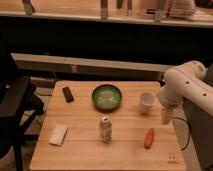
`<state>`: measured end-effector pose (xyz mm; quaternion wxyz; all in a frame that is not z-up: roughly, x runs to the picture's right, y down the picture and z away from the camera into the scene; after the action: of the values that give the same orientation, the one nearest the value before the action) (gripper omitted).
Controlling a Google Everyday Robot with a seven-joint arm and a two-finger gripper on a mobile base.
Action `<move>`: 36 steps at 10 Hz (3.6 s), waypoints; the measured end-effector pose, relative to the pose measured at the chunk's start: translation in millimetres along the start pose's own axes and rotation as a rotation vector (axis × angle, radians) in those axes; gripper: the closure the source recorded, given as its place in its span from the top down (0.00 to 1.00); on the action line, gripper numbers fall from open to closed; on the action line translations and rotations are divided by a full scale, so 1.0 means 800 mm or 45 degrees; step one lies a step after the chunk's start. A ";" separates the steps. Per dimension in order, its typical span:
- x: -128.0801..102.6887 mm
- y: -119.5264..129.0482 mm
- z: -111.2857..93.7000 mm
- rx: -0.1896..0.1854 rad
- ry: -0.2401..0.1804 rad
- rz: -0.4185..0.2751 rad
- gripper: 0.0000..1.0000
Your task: Knock the bottle over
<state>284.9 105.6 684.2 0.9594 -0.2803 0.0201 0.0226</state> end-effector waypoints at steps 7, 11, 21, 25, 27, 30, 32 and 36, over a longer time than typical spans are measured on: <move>-0.031 0.008 0.003 0.003 0.019 -0.063 0.80; -0.059 0.014 0.008 0.008 0.041 -0.134 0.80; -0.117 0.031 0.024 0.008 0.043 -0.260 0.80; -0.124 0.036 0.027 0.007 0.039 -0.285 0.80; -0.131 0.038 0.027 0.009 0.036 -0.301 0.80; -0.150 0.041 0.028 0.010 0.032 -0.318 0.80; -0.148 0.043 0.029 0.010 0.029 -0.321 0.80; -0.167 0.047 0.029 0.015 0.020 -0.340 0.80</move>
<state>150.4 145.7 690.3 0.9553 -0.2752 -0.0096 -0.1078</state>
